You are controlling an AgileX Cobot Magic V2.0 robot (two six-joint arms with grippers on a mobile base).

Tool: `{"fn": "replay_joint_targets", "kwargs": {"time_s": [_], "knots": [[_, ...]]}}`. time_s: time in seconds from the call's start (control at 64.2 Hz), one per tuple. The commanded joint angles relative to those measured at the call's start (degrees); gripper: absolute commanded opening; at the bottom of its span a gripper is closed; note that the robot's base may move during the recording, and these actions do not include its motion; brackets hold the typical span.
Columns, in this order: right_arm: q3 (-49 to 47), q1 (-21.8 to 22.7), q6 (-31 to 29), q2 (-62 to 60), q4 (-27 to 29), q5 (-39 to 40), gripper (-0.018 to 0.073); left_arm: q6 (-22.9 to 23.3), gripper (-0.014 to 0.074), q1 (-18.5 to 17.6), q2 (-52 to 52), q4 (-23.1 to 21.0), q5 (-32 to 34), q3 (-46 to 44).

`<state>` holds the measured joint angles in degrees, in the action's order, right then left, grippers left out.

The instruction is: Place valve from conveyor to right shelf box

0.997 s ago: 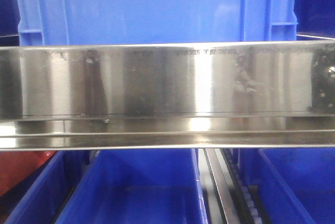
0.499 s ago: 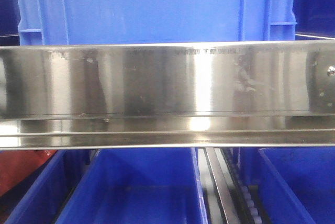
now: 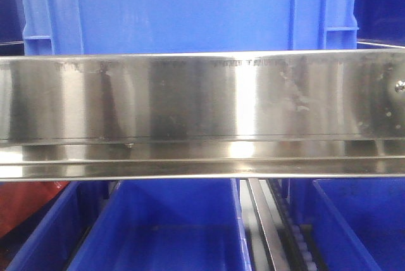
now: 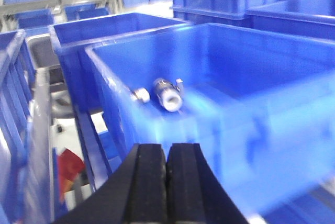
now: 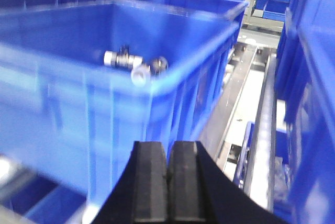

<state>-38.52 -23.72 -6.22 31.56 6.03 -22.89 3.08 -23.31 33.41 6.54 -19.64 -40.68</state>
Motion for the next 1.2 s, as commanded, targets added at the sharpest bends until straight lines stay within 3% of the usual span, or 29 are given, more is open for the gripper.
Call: {"fn": "replay_joint_targets", "kwargs": {"time_s": [0.0,0.28,1.059,1.122,1.184], "knots": [[5.09,0.16,0.18,-3.96,-0.65,3.55,-0.0155,0.4,-0.0111,0.3,-3.27,-1.84,3.67,4.94],[17.13,0.16,0.18,-11.18,-0.65,11.12,-0.0155,0.4,-0.0111,0.3,-5.79,-5.52,15.33,15.14],[17.6,0.16,0.18,-11.15,-0.65,11.85,-0.0155,0.4,-0.0111,0.3,-5.79,-5.52,15.19,15.3],[17.6,0.16,0.18,-11.15,-0.65,11.85,-0.0155,0.29,-0.0111,0.3,-6.29,-8.93,14.77,15.4],[17.6,0.16,0.18,-11.15,-0.65,11.85,-0.0155,0.0,-0.0111,0.71,-7.31,-9.28,13.87,15.88]]}}
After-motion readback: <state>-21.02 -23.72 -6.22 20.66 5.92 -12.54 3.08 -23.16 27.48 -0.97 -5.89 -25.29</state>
